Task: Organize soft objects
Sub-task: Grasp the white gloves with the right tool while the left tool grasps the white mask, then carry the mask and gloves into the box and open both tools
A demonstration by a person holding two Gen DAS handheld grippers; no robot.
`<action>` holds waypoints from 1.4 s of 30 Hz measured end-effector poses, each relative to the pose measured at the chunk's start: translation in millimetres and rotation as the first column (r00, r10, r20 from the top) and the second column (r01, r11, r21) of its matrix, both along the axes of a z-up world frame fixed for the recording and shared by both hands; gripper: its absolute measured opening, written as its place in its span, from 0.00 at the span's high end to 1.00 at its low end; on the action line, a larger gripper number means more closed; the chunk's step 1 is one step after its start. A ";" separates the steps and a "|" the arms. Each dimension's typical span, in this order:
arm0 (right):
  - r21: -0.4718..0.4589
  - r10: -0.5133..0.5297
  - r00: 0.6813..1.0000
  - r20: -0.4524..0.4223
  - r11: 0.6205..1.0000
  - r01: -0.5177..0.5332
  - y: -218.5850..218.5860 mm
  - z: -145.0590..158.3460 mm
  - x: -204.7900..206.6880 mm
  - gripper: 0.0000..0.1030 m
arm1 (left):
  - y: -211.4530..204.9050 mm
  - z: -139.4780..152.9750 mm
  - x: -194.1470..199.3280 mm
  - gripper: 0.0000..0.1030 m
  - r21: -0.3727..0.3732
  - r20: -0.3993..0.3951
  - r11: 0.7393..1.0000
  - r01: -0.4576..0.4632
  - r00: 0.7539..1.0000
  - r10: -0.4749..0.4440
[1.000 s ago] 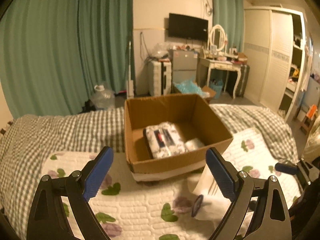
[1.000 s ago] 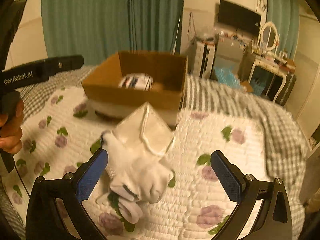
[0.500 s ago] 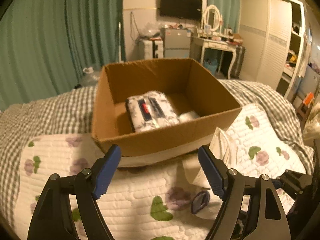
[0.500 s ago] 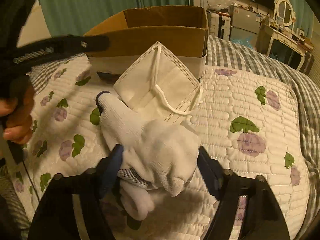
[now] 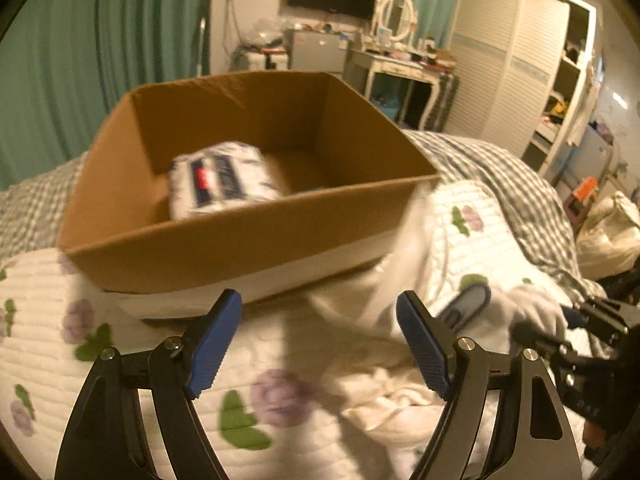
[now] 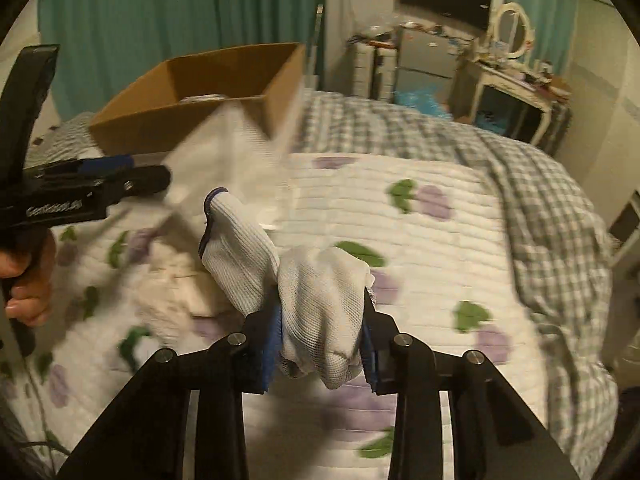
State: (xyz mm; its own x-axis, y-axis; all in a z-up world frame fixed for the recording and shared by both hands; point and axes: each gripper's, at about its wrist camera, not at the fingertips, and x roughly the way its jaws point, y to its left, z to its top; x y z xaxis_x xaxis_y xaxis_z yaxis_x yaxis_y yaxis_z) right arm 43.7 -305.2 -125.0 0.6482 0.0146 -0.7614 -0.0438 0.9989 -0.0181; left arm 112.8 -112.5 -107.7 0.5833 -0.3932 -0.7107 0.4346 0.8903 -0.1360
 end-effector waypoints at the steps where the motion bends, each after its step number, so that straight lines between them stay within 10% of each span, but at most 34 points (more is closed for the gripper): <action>1: -0.003 -0.013 1.000 -0.003 1.000 0.013 -4.2 -0.1 0.6 0.68 | -5.2 -1.6 0.2 0.23 0.000 -0.006 1.000 0.011 1.000 -0.011; 10: -0.031 -0.043 0.999 -0.012 0.999 0.042 -20.5 -4.7 -4.7 0.68 | -32.9 -30.7 10.7 0.24 0.053 -0.097 0.998 0.025 0.995 -0.020; 12: -0.034 -0.041 0.999 -0.010 0.999 0.041 -19.0 -5.4 -4.8 0.68 | -31.1 -34.9 10.8 0.55 0.062 -0.102 0.998 0.023 0.995 -0.017; 18: -0.021 -0.050 0.999 -0.006 0.999 0.050 -17.4 -3.0 -4.2 0.68 | -16.2 -29.4 3.3 0.89 0.028 -0.102 0.999 0.023 0.995 -0.020; 42: -0.035 0.045 0.984 0.173 0.999 -0.040 58.8 79.3 -34.3 0.68 | 72.0 65.6 -74.9 0.90 -0.016 0.094 0.996 -0.090 0.991 0.091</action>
